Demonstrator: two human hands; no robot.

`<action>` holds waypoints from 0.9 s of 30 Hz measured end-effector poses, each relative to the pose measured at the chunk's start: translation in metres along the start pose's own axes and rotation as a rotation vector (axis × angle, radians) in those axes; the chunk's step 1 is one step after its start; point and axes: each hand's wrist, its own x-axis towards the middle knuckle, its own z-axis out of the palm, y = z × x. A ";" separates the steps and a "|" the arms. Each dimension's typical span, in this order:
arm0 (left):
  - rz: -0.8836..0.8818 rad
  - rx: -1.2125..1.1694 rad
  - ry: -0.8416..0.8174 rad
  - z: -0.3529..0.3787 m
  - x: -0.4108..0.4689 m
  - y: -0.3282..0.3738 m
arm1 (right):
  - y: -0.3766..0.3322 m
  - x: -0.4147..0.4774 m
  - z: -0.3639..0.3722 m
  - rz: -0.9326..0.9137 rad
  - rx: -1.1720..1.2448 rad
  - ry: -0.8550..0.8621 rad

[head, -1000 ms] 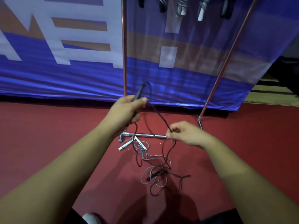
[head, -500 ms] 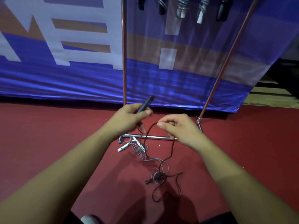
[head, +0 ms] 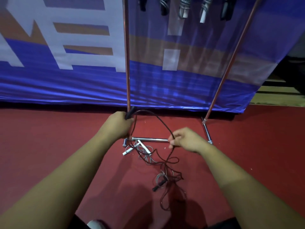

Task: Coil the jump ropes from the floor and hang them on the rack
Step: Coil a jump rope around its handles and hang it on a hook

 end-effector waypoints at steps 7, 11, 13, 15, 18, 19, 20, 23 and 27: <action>0.162 -0.307 0.027 -0.002 -0.018 0.029 | -0.052 -0.017 0.006 -0.230 0.098 0.157; 0.157 -0.435 -0.362 0.001 -0.031 0.036 | -0.070 -0.029 0.006 -0.472 0.217 0.253; 0.163 -0.492 -0.417 0.001 -0.027 0.032 | -0.065 -0.028 0.006 -0.464 0.278 0.222; 0.165 -0.640 -0.357 0.000 -0.024 0.033 | -0.048 -0.023 0.002 -0.376 0.272 0.063; 0.159 -0.951 -0.253 -0.004 -0.025 0.039 | -0.021 -0.016 -0.001 -0.195 0.054 -0.132; 0.137 -1.036 -0.222 -0.008 -0.024 0.038 | -0.012 -0.014 -0.001 -0.126 -0.069 -0.153; 0.111 -1.076 -0.186 -0.011 -0.021 0.036 | -0.005 -0.013 0.000 -0.063 -0.201 -0.155; 0.045 -0.712 -0.009 -0.019 -0.012 0.021 | 0.002 -0.011 0.005 -0.016 -0.286 -0.098; 0.009 -0.209 0.110 -0.013 -0.010 0.010 | -0.020 -0.011 0.005 -0.138 0.083 0.074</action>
